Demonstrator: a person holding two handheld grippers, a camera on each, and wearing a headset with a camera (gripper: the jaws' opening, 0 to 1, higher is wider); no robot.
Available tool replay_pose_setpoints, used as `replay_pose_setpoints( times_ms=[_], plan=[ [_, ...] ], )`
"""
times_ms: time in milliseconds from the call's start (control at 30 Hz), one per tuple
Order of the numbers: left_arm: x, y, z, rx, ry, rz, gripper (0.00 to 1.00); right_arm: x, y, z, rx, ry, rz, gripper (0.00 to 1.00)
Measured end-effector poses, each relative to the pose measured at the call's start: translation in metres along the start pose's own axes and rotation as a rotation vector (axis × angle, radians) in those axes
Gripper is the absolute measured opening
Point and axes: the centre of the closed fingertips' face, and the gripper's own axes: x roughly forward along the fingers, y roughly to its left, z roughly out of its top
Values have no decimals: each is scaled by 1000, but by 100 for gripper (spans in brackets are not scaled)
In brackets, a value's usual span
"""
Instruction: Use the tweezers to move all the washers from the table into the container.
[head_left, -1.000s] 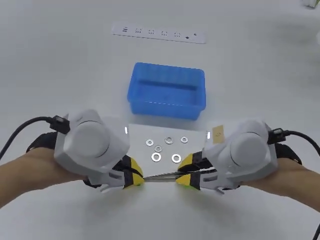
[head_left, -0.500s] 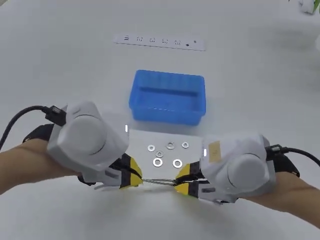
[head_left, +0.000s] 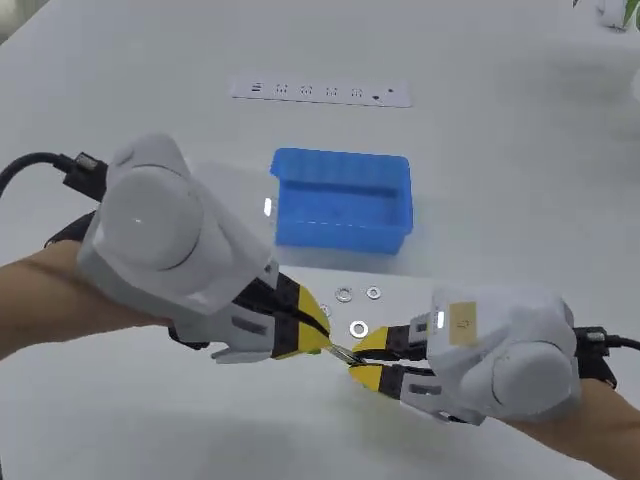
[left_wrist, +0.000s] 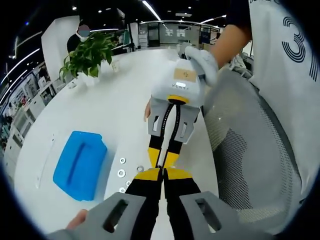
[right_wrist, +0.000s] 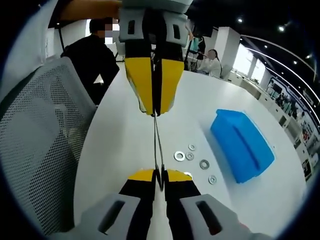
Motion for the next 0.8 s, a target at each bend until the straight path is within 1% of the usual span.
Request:
replay_pose_setpoints(
  times_ms=[100, 200, 300, 367, 433, 533, 600, 667, 733, 800],
  plan=[
    [6, -1, 12, -20, -43, -8, 6, -4, -1, -2, 23, -31, -12, 8],
    [13, -2, 20, -15, -62, -11, 6, -6, -2, -3, 29, -45, -15, 8],
    [19, -2, 25, -10, -75, -11, 6, -7, -2, -4, 15, -53, -15, 8],
    [21, -2, 25, -4, -77, -7, 6, -7, -2, -3, 17, -60, -12, 8],
    [23, 0, 24, 20, -74, 6, 6, -7, -2, -3, 17, -63, -8, 8],
    [22, 1, 22, 34, -76, 12, 7, -6, -3, -2, 16, -69, -2, 8],
    [20, 1, 24, 32, -99, 21, 11, -6, -5, -2, 23, -76, 3, 8],
    [18, 3, 24, 23, -114, 30, 12, -5, -4, -2, 21, -82, 8, 8],
    [17, 6, 20, 32, -107, 50, 13, -6, -4, -2, 20, -85, 11, 8],
    [16, 10, 16, 24, -107, 60, 13, -6, -4, -2, 14, -86, 13, 8]
  ],
)
